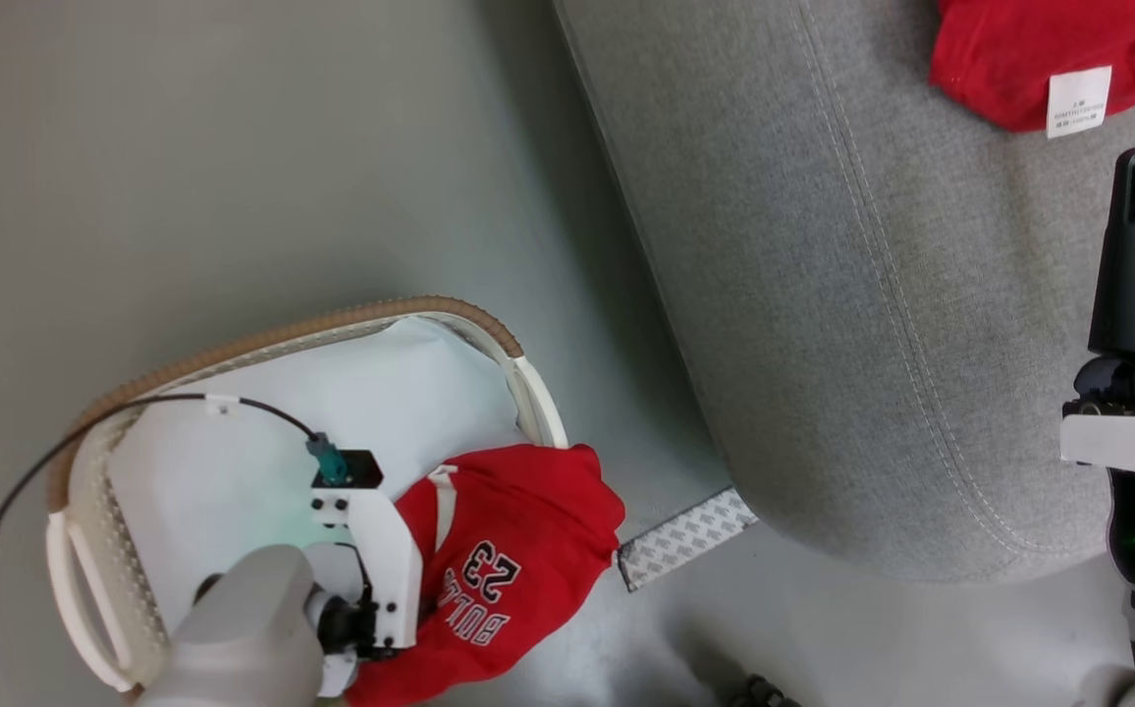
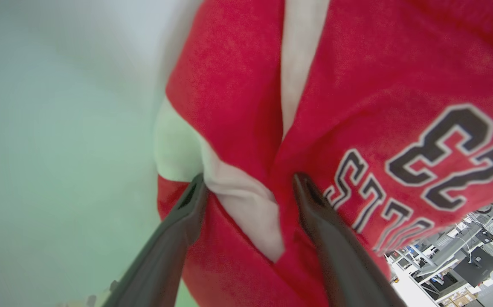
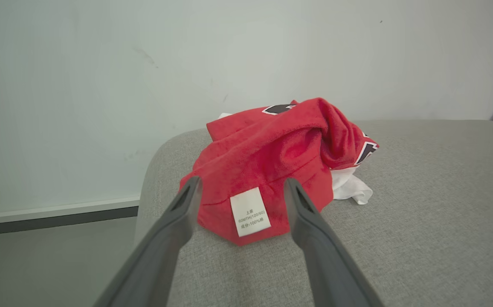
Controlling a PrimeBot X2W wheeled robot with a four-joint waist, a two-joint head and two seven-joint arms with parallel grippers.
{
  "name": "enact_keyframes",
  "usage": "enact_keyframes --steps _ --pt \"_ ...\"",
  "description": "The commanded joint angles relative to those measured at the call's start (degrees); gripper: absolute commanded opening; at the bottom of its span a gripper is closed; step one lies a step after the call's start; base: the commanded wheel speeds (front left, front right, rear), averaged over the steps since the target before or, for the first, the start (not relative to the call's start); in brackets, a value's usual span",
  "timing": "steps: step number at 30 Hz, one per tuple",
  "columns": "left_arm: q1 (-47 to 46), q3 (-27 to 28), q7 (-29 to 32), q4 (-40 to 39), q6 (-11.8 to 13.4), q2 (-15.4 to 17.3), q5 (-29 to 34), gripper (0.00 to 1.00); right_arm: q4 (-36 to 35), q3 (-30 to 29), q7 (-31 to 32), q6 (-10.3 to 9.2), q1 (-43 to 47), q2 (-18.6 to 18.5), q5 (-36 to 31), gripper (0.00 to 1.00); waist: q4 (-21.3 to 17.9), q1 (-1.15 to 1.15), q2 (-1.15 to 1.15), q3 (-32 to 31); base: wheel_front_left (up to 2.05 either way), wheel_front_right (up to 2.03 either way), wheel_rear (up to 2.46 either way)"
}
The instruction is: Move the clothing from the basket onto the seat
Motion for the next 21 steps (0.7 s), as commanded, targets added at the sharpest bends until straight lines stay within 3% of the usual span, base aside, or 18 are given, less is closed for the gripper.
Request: enact_keyframes --steps 1,3,4,6,7,21 --pt "-0.46 -0.43 1.79 0.02 0.02 1.15 -0.75 1.00 0.23 0.14 -0.14 -0.13 -1.25 0.42 0.42 1.00 -1.18 -0.01 0.00 1.58 0.00 0.00 0.00" --pt "-0.89 -0.94 3.04 -0.17 0.02 1.83 -1.37 1.00 0.16 0.23 -0.14 -0.13 -1.39 0.82 0.61 1.00 -1.63 -0.01 0.00 2.51 0.00 0.00 0.00" --pt "-1.10 -1.18 3.45 -0.32 0.01 2.17 -1.52 0.84 0.11 0.27 -0.14 -0.13 -1.48 1.00 0.65 1.00 -1.81 -0.01 0.00 2.90 0.00 0.00 0.00" --pt "-1.43 -1.50 3.12 -0.86 0.01 2.74 -1.97 0.08 0.18 0.28 -0.14 -0.13 -1.91 1.19 0.70 1.00 -2.02 -0.01 0.00 3.39 0.00 0.00 0.00" --pt "-1.42 -1.66 2.95 -1.05 0.01 2.92 -2.17 0.00 0.26 0.28 -0.14 -0.13 -2.07 1.27 0.68 1.00 -2.06 -0.01 0.00 3.52 0.00 0.00 0.00" --pt "-0.46 -4.23 -1.21 -3.78 0.01 2.94 -4.97 0.00 1.24 -0.09 -0.14 -0.13 -1.95 0.27 -0.12 1.00 -0.64 -0.01 0.00 0.21 0.00 0.00 0.00"
